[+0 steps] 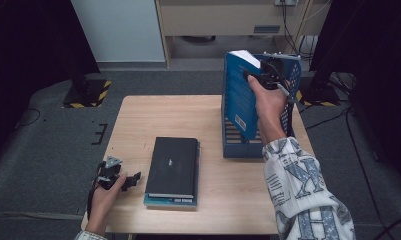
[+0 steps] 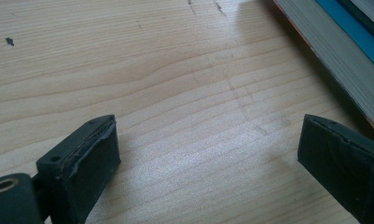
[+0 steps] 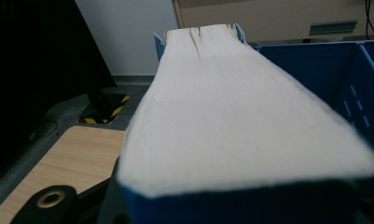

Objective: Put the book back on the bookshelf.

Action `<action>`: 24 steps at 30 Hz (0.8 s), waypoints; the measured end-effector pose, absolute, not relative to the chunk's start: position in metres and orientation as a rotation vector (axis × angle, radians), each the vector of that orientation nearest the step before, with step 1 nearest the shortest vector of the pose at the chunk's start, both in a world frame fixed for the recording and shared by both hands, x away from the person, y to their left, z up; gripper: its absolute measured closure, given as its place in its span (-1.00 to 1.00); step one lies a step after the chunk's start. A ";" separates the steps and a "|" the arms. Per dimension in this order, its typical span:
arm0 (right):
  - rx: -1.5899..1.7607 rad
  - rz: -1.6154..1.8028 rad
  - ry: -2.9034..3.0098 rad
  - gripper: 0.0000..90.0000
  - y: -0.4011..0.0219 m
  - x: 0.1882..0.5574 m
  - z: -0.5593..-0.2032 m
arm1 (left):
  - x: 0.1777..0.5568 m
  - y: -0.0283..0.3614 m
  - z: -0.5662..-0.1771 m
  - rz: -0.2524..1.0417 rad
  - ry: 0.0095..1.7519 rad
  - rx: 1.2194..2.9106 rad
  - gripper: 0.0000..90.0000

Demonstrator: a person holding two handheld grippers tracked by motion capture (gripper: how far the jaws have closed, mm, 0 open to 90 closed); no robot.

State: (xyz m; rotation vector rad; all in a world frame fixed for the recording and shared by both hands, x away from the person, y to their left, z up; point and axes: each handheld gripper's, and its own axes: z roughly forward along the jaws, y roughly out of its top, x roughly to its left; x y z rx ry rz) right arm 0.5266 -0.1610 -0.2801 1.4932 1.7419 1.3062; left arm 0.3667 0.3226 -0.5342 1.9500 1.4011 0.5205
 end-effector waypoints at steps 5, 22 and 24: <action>1.496 1.303 1.726 0.34 -0.158 0.530 -0.282 | 0.366 0.322 -0.534 0.526 1.401 1.952 -0.90; 1.517 1.276 1.675 0.34 -0.155 0.535 -0.296 | 0.367 0.321 -0.535 0.529 1.392 1.958 -0.91; 1.519 1.275 1.673 0.34 -0.154 0.536 -0.297 | 0.367 0.321 -0.535 0.528 1.391 1.958 -0.90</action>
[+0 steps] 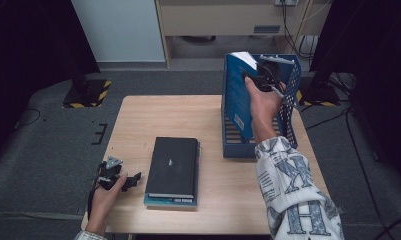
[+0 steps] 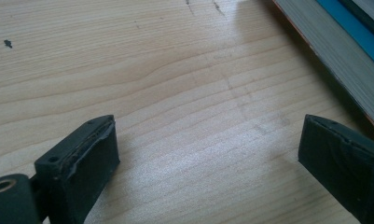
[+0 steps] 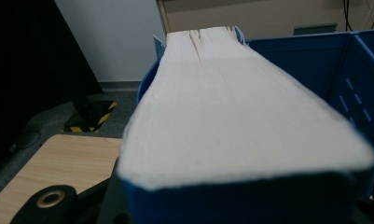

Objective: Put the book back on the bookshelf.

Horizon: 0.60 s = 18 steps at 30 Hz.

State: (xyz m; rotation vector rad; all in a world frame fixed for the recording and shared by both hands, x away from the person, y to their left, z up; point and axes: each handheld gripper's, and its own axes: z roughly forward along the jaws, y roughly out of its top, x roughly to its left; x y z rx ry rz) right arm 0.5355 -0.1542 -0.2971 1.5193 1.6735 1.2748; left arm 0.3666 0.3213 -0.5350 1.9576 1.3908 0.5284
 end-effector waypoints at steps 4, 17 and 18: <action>1.531 1.278 1.669 0.34 -0.151 0.537 -0.304 | 0.367 0.322 -0.535 0.525 1.391 1.956 -0.91; 1.546 1.262 1.673 0.34 -0.142 0.545 -0.315 | 0.367 0.321 -0.535 0.524 1.387 1.958 -0.91; 1.549 1.263 1.671 0.34 -0.142 0.545 -0.316 | 0.367 0.321 -0.535 0.525 1.386 1.959 -0.91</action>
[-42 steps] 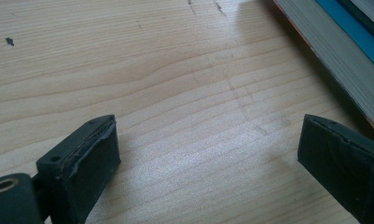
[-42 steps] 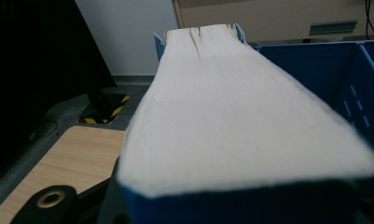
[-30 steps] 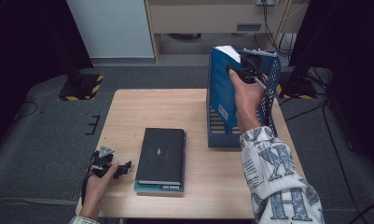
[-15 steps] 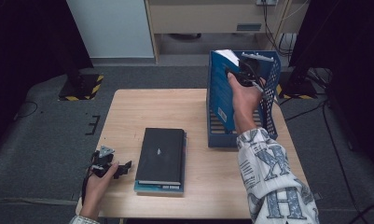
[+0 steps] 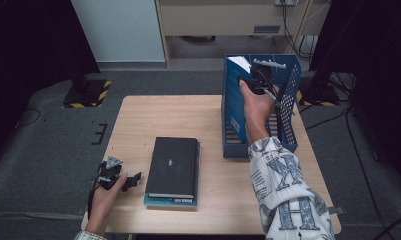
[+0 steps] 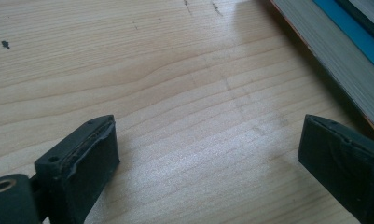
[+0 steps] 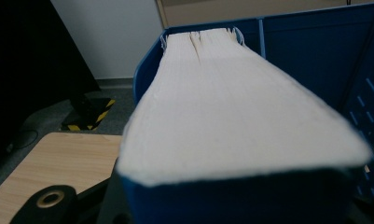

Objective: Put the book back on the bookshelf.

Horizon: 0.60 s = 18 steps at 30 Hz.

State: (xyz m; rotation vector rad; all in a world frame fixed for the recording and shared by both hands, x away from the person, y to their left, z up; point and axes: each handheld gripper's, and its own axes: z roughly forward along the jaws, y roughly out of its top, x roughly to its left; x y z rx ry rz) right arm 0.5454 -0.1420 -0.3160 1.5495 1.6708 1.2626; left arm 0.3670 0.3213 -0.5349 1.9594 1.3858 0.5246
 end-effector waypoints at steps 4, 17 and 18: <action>1.558 1.256 1.669 0.34 -0.140 0.548 -0.323 | 0.367 0.321 -0.535 0.522 1.386 1.957 -0.91; 1.565 1.237 1.678 0.34 -0.138 0.552 -0.337 | 0.367 0.320 -0.535 0.520 1.382 1.958 -0.90; 1.562 1.236 1.675 0.34 -0.137 0.551 -0.338 | 0.367 0.321 -0.535 0.519 1.380 1.961 -0.90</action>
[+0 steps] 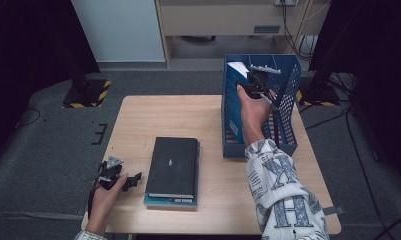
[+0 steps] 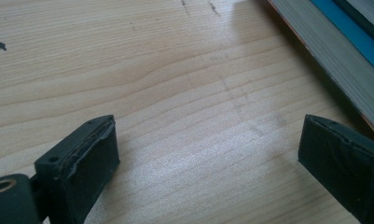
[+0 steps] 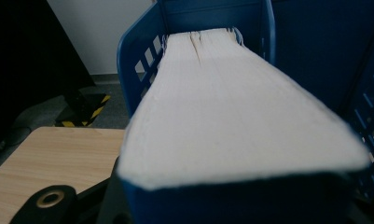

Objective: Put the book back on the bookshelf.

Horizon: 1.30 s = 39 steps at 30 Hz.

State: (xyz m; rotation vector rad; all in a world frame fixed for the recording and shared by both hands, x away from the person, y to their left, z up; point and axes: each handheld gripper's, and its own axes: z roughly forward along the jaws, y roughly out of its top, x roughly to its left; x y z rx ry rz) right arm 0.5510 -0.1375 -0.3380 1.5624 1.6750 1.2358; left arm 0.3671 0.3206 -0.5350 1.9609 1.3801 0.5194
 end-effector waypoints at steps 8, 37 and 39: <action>1.564 1.228 1.684 0.34 -0.136 0.549 -0.348 | 0.367 0.321 -0.535 0.517 1.377 1.963 -0.90; 1.569 1.238 1.685 0.33 -0.138 0.545 -0.352 | 0.368 0.320 -0.535 0.514 1.378 1.961 -0.90; 1.564 1.234 1.692 0.33 -0.138 0.545 -0.352 | 0.368 0.320 -0.535 0.514 1.378 1.961 -0.90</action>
